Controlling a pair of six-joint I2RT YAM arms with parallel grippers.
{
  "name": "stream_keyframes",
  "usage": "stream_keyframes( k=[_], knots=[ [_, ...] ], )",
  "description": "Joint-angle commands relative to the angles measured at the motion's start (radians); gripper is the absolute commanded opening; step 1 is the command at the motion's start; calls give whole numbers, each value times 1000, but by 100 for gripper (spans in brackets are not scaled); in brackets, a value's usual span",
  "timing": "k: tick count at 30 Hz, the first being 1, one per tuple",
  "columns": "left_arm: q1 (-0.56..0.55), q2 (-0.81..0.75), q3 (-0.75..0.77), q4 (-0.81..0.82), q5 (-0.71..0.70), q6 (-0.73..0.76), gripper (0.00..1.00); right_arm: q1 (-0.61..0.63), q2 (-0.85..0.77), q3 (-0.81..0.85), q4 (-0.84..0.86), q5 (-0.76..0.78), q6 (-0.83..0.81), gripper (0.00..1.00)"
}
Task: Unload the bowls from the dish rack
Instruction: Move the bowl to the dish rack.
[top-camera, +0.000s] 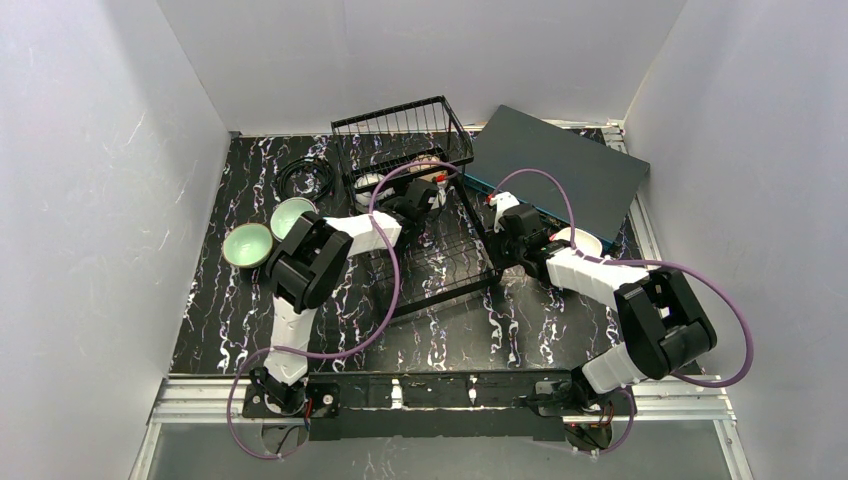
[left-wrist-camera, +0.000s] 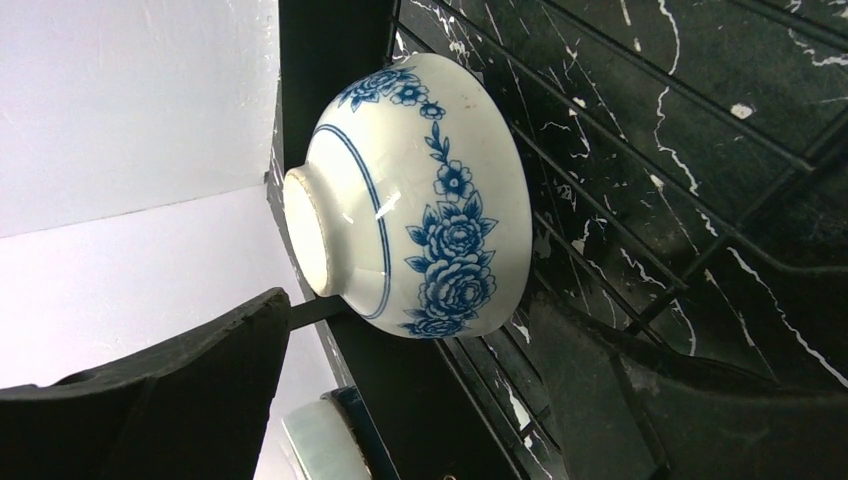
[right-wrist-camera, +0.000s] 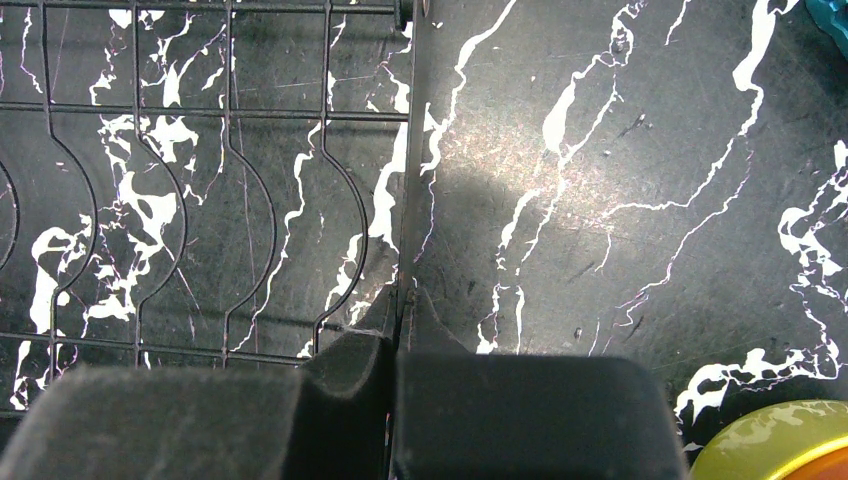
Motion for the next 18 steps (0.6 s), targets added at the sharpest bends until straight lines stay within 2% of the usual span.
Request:
stream_keyframes(
  k=[1, 11, 18],
  knots=[
    [19, 10, 10, 77, 9, 54, 88, 4, -40, -17, 9, -125, -2, 1],
    [19, 38, -30, 339, -61, 241, 88, 4, -36, -19, 12, -128, 1, 1],
    [19, 44, -32, 434, -86, 315, 88, 3, -38, -21, 14, -128, 2, 1]
  ],
)
